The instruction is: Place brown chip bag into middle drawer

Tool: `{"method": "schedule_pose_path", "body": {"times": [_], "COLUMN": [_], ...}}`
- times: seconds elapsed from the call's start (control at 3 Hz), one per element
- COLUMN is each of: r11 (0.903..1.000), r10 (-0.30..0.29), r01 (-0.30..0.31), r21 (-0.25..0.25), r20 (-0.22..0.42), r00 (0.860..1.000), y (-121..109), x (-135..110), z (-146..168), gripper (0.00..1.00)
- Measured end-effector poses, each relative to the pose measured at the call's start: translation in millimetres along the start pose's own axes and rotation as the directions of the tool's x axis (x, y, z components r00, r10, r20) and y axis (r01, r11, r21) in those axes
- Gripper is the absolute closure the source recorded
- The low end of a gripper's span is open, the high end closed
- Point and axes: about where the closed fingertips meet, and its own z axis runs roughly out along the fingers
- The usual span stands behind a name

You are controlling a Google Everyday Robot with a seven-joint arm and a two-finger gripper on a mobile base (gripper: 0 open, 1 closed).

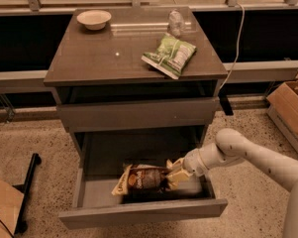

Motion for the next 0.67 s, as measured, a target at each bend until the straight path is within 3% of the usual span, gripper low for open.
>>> {"method": "schedule_pose_path", "body": {"times": [0.33, 0.67], "r11": [1.0000, 1.0000], "r10": [0.000, 0.000], "r01": [0.000, 0.000], "r21": [-0.007, -0.009], "r20": [0.000, 0.001], "r00": [1.000, 1.000], "y": [1.1, 1.5], "x": [-0.2, -0.3], "z": [3.3, 4.4], "gripper": [0.06, 0.00]}}
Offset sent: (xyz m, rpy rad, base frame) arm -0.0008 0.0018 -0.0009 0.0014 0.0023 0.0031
